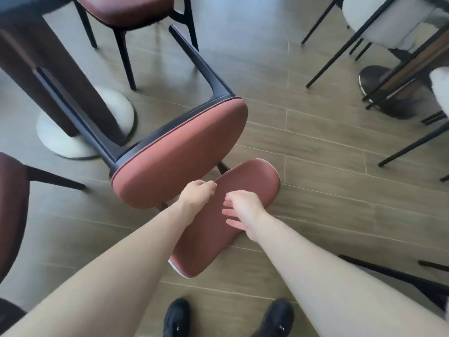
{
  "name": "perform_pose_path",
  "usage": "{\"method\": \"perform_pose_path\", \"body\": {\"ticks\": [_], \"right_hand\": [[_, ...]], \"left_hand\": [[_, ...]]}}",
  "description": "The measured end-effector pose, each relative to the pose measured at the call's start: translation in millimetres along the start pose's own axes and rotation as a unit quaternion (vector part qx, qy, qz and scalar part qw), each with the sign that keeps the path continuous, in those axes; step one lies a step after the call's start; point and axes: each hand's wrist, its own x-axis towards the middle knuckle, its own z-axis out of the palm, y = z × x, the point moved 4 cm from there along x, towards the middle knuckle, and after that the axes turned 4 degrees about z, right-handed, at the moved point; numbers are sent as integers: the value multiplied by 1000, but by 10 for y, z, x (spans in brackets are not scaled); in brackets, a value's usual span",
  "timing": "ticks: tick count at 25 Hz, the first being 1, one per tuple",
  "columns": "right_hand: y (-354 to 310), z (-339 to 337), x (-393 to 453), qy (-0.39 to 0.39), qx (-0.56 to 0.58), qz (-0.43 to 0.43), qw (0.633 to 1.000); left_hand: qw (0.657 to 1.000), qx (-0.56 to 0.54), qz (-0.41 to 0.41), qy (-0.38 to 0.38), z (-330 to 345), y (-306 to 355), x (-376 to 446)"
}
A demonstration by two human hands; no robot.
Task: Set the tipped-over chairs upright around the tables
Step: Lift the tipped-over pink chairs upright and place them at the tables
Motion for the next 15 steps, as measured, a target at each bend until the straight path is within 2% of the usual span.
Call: {"method": "perform_pose_path", "body": {"ticks": [5, 7, 10, 13, 15], "right_hand": [[-17, -26, 481, -47, 17, 62, 997], [-91, -21, 691, -85, 24, 87, 992], [-113, -120, 938, -134, 18, 127, 983], [-78, -417, 1210, -176, -59, 143, 972], [23, -613, 1499, -162, -106, 145, 970]], "left_hand": [[996, -12, -92, -16, 48, -23, 260], [990, -87, -97, 47, -25, 57, 403], [956, -225, -103, 158, 52, 77, 497], [928, -315, -149, 133, 471, -105, 492], [914, -350, -168, 115, 724, -316, 537]]}}
